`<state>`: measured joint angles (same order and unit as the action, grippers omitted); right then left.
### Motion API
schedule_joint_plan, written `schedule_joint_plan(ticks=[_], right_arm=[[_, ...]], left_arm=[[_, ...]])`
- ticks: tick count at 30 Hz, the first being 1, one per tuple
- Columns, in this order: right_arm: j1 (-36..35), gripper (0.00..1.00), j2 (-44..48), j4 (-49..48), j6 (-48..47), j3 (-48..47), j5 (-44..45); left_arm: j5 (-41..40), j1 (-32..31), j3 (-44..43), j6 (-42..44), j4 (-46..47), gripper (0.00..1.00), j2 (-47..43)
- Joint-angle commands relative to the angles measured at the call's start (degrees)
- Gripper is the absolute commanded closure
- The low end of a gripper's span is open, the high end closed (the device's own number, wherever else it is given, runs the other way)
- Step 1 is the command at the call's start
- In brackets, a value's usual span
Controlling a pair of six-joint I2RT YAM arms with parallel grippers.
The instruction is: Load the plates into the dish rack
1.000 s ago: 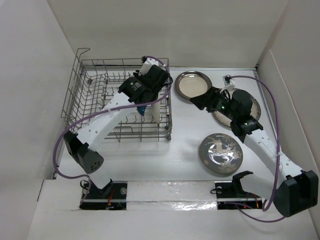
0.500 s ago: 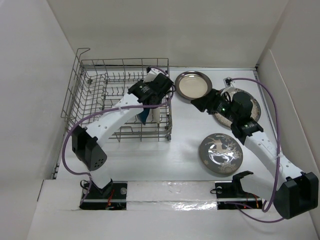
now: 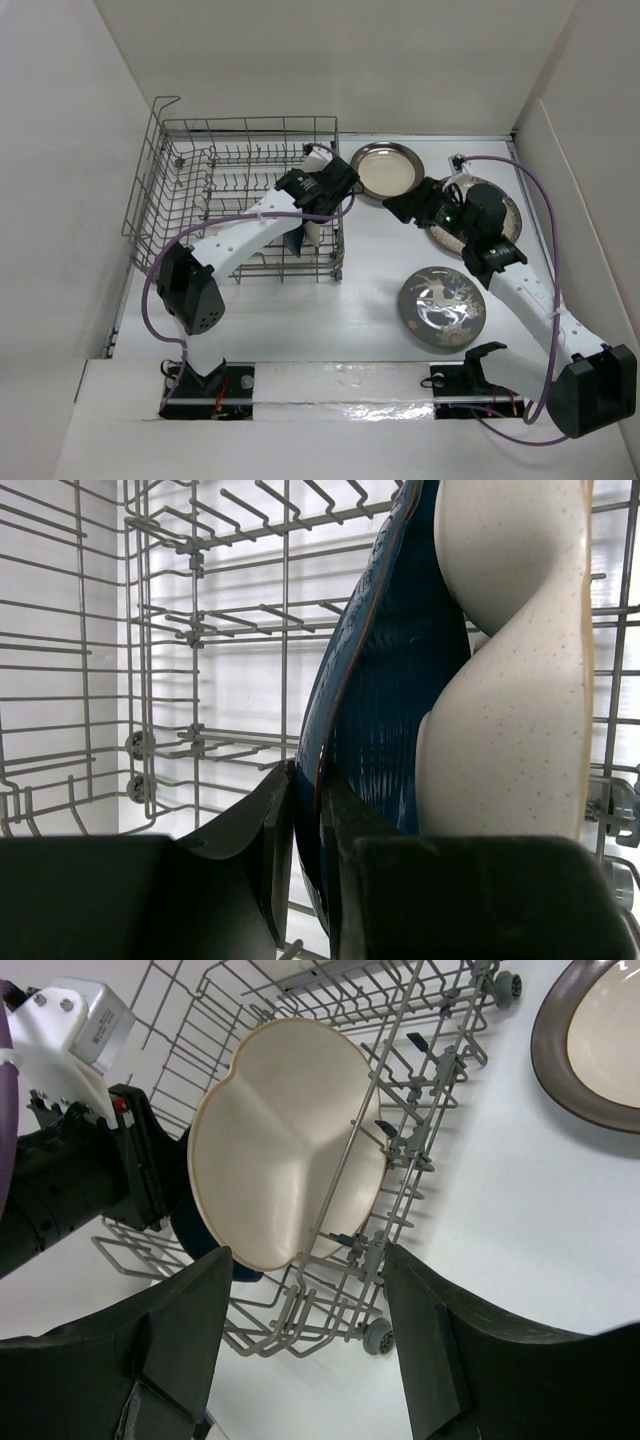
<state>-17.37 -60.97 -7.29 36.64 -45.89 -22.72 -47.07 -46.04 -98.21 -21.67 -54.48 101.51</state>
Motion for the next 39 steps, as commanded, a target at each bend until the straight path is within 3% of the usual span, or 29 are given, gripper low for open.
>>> schedule_joint_plan(ticks=[1,5,6,9,11,18,22,26,29,30,32,34,35,38,39], right_arm=[[0.49,0.32,1.38,-2.99,-0.78,1.24,0.04],[1.01,0.32,1.73,-2.73,-0.70,2.12,0.48],[1.02,0.32,1.82,-2.64,-0.70,2.38,0.66],[1.55,0.32,2.69,-2.20,-0.61,3.52,1.45],[2.16,0.33,3.14,-1.94,-0.52,4.93,1.97],[5.31,0.33,4.89,-1.15,0.10,9.59,3.65],[7.51,0.40,6.83,0.87,0.01,11.43,5.49],[8.66,0.82,6.57,2.10,0.18,12.75,8.30],[9.19,0.94,4.03,1.23,1.23,12.14,10.24],[9.71,0.95,1.41,0.35,1.85,11.79,10.24],[9.72,0.92,-1.86,-2.54,3.34,10.04,11.11],[9.72,0.82,-7.89,-5.61,4.66,8.54,12.34],[9.72,0.62,-10.11,-6.50,5.80,6.62,14.00],[9.72,0.36,-18.29,-10.37,11.23,3.10,18.13],[8.41,0.36,-20.22,-11.33,12.82,2.30,19.89]], left_arm=[[-3.12,-0.19,0.74,-2.32,1.39,1.00,-1.32],[-3.20,-0.19,3.55,-3.11,2.44,0.99,-1.23],[-3.03,-0.19,4.16,-3.11,3.58,0.86,-1.75],[-0.92,-0.19,6.45,-2.15,6.91,0.65,-3.25],[-0.83,-0.19,7.42,-2.15,7.89,0.58,-3.95],[0.57,-0.19,8.30,-0.48,11.93,0.48,-9.22],[1.36,-0.19,8.48,0.92,13.08,0.44,-13.18],[2.50,-0.19,9.18,2.25,14.22,0.45,-17.39],[4.96,-0.19,10.76,3.38,16.94,0.53,-21.70],[5.67,-0.19,11.20,3.48,18.34,0.61,-24.06],[8.91,-0.19,12.34,3.83,20.45,0.72,-26.88],[13.55,-0.19,15.32,5.05,25.46,0.85,-31.89],[14.89,-0.19,17.77,5.41,27.21,0.89,-33.56],[19.29,-0.19,21.38,6.02,32.84,1.00,-39.98],[20.17,-0.19,23.92,5.94,35.12,1.00,-42.86]])
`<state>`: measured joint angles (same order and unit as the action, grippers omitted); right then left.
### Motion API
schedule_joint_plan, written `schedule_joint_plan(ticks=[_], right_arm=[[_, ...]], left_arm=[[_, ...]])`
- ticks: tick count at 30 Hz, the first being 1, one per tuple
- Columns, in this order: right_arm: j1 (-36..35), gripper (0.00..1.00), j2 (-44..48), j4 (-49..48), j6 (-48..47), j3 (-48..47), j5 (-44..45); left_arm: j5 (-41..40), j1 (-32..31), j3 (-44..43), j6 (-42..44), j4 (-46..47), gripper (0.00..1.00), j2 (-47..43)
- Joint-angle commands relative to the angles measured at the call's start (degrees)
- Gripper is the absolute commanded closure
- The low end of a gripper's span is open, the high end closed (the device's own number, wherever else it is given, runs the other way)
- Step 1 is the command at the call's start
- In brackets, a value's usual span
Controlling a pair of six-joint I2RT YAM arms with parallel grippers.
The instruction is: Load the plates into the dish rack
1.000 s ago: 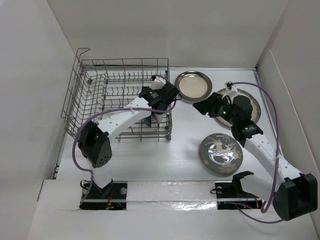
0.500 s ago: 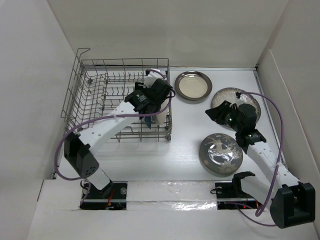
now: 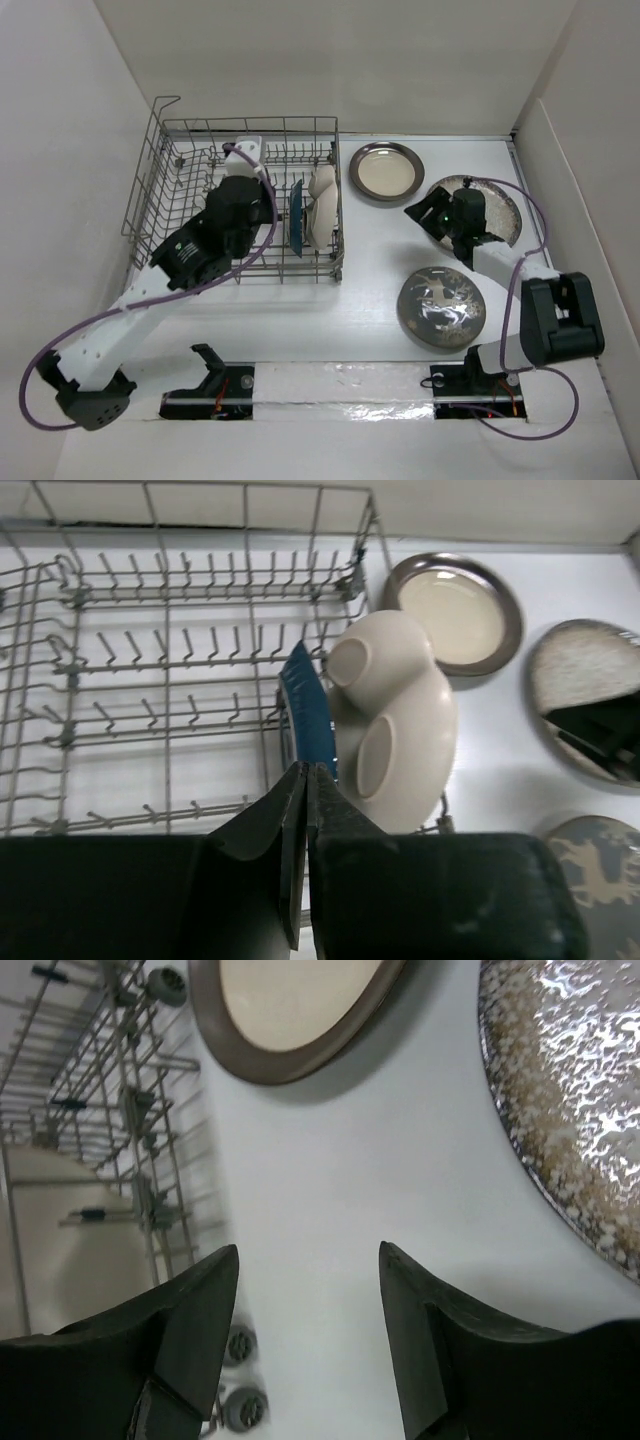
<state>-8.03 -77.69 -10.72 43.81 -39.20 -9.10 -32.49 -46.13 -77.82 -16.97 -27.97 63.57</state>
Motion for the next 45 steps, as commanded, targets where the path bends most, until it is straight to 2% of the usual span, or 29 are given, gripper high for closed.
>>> schedule_joint_plan(ticks=[1,2,5,6,8,10,13,20,29,35,38,39,40,45], right_arm=[[-1.72,0.35,-7.00,-8.52,6.98,-5.35,8.12],[-2.33,0.35,-8.69,-8.35,9.34,-6.49,12.75],[-4.10,0.37,-14.92,-6.95,14.53,-11.15,18.92],[-4.97,0.37,-16.34,-6.51,16.03,-12.20,20.25],[-6.20,0.39,-20.28,-5.02,19.88,-15.11,23.15],[-7.08,0.39,-22.76,-2.92,22.18,-18.43,24.57],[-8.57,0.40,-27.33,1.47,26.40,-22.13,26.59],[-8.58,0.45,-33.40,2.11,35.80,-24.52,24.41],[-8.58,0.52,-38.32,4.30,40.91,-28.47,25.54],[-8.05,0.64,-42.02,5.27,41.97,-31.55,25.71],[-8.05,0.87,-40.79,1.95,41.62,-30.42,24.49],[-8.05,0.97,-39.74,0.28,41.10,-28.15,25.18],[-8.05,1.00,-38.51,-2.35,40.48,-27.08,25.62],[-7.52,1.00,-25.60,-9.74,32.32,-21.02,29.40]], left_arm=[[7.25,-0.10,4.68,1.15,9.67,1.00,-6.17],[8.05,-0.10,5.83,1.15,10.47,1.00,-7.05],[10.60,0.43,9.69,1.41,12.49,0.96,-9.16],[10.95,0.43,10.23,1.68,13.37,0.93,-9.51],[12.53,1.04,11.11,2.29,14.51,0.82,-9.87],[16.99,2.96,11.64,2.47,15.31,0.74,-10.04],[17.90,2.97,12.08,2.29,16.01,0.70,-10.48],[18.25,2.97,14.62,1.85,17.42,0.65,-14.35],[18.78,2.97,16.30,2.12,18.21,0.66,-15.85],[17.29,2.97,16.91,2.21,18.39,0.66,-14.97],[16.93,2.97,17.09,2.21,18.65,0.66,-14.44],[16.93,2.97,17.00,2.21,18.74,0.66,-14.27],[16.93,2.97,16.91,2.03,18.82,0.66,-13.92],[17.81,2.97,14.64,1.42,19.00,0.63,-13.47]])
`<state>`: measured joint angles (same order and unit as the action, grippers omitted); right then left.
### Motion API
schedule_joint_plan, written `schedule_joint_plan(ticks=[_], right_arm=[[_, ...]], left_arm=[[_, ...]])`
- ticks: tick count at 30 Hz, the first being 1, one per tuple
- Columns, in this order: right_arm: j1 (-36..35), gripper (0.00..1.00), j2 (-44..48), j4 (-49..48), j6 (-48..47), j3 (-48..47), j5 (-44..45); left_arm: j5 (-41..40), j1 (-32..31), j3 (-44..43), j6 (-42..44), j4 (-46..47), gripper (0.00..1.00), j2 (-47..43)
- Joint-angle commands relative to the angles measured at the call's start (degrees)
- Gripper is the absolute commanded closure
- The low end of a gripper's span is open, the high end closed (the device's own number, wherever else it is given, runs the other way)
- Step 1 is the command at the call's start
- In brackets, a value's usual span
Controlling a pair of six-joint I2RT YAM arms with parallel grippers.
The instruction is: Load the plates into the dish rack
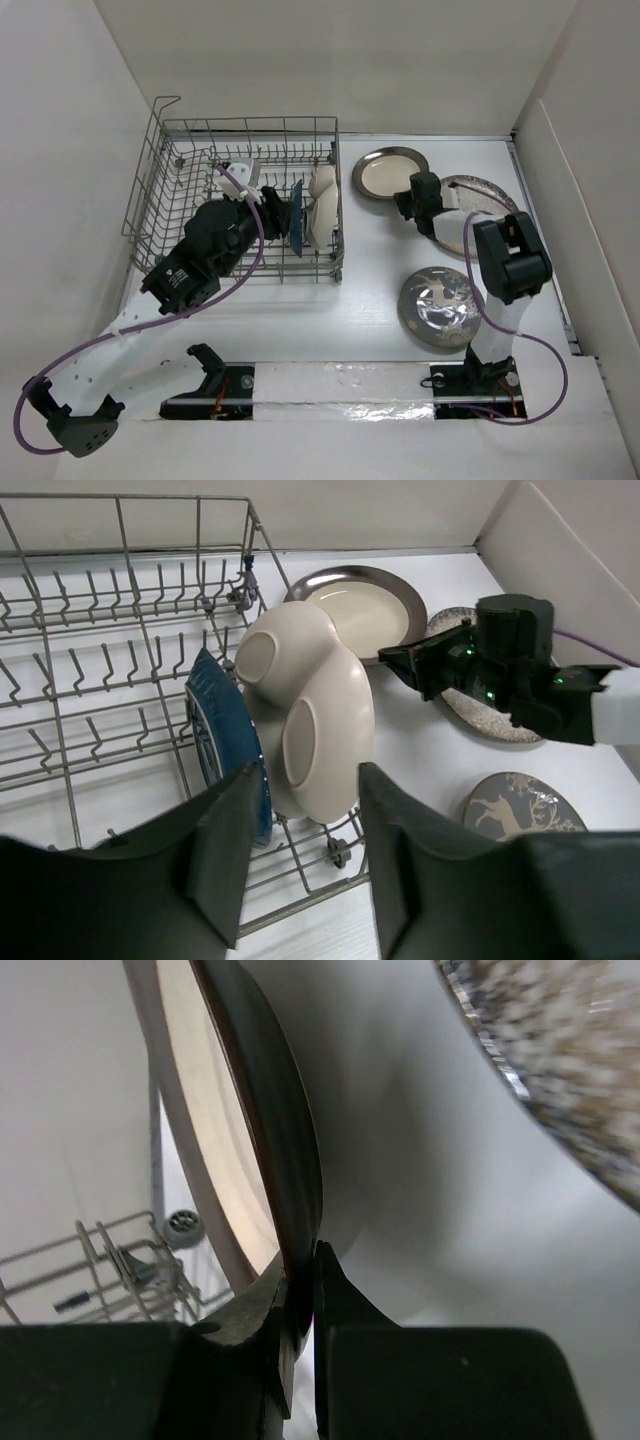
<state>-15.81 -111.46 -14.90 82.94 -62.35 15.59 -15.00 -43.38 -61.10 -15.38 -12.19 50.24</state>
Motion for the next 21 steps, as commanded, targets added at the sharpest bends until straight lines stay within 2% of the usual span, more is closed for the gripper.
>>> schedule_joint_plan(ticks=[1,5,8,10,15,21], right_arm=[[0.95,1.00,10.45,-8.89,-8.30,5.01,4.88],[3.06,1.00,23.10,-12.43,-17.25,10.57,4.53],[5.26,1.00,32.86,-14.10,-22.01,13.90,0.33],[7.19,1.00,38.91,-14.63,-23.52,14.80,-5.55],[9.05,1.00,47.03,-14.20,-25.81,15.50,-19.51],[9.75,1.00,50.02,-15.77,-23.53,13.75,-34.54]], left_arm=[[1.11,0.22,-2.53,-0.35,3.05,0.58,0.12],[4.36,0.22,-5.69,-2.28,1.90,0.50,1.88],[8.05,0.22,-8.41,-3.34,1.55,0.48,4.69],[10.50,0.74,-10.79,-4.22,1.55,0.44,7.23],[13.86,0.75,-16.49,-5.01,2.34,0.36,13.55],[11.49,0.75,-24.74,-3.61,0.76,0.31,21.20]])
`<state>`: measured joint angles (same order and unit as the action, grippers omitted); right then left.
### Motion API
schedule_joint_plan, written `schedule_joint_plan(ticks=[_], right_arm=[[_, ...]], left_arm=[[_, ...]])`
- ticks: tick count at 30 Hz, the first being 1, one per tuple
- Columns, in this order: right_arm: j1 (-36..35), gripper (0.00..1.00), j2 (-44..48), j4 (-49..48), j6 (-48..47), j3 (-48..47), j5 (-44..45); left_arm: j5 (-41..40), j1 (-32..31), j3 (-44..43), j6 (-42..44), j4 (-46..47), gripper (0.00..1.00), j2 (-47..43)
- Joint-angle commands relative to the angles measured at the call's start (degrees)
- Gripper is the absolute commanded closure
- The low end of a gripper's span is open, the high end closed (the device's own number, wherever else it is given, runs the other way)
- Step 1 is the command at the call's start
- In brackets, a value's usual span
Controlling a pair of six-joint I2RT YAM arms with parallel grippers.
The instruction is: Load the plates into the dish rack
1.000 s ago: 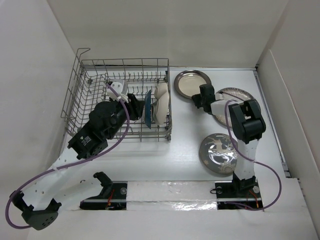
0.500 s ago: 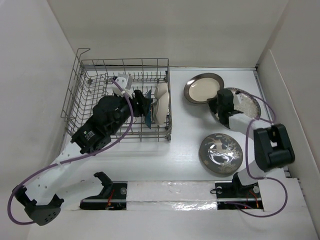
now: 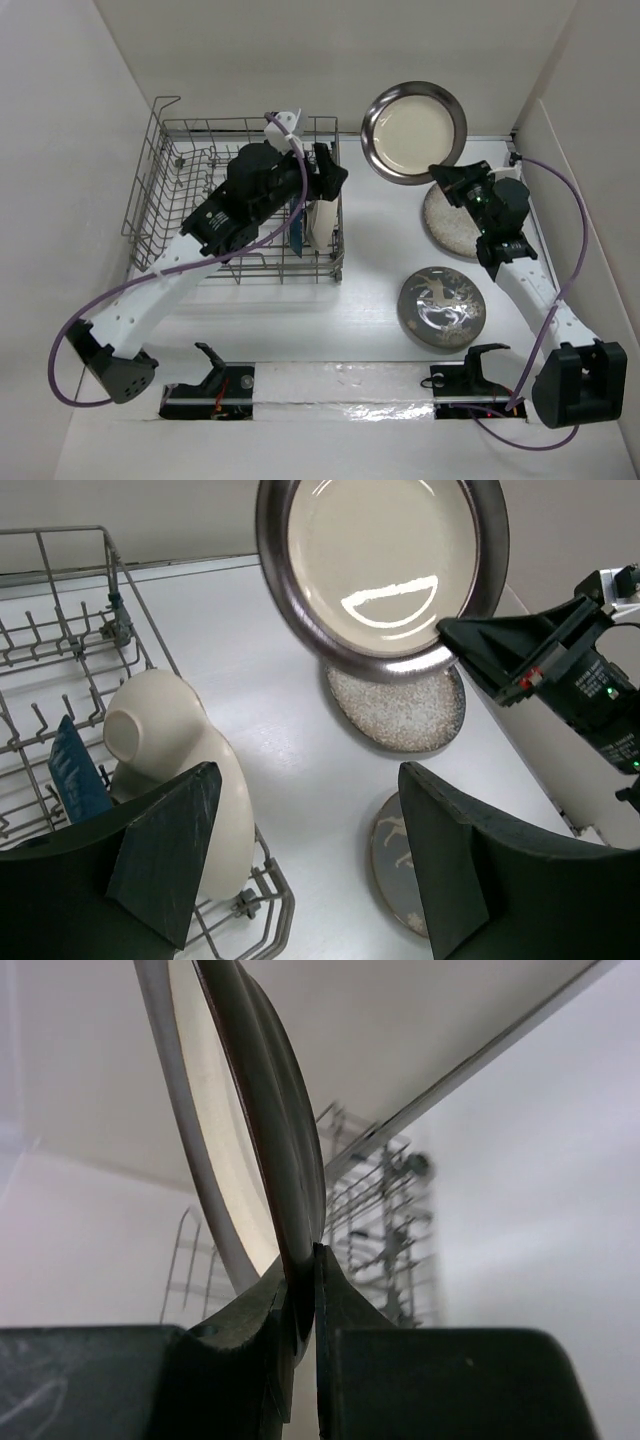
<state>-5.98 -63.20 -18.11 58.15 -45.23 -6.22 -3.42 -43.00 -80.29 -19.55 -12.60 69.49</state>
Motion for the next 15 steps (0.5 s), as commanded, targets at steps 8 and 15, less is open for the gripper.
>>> schedule_joint_plan(ticks=[8,15], right_arm=[[-3.87,1.00,-1.84,-26.88,11.88,-1.71,-25.59],[-7.90,1.00,-4.74,-33.39,16.38,-1.52,-30.69]], left_arm=[[-9.14,2.04,-7.52,3.90,-0.32,0.29,8.29],[-8.27,4.68,-3.47,3.47,1.88,0.31,8.20]])
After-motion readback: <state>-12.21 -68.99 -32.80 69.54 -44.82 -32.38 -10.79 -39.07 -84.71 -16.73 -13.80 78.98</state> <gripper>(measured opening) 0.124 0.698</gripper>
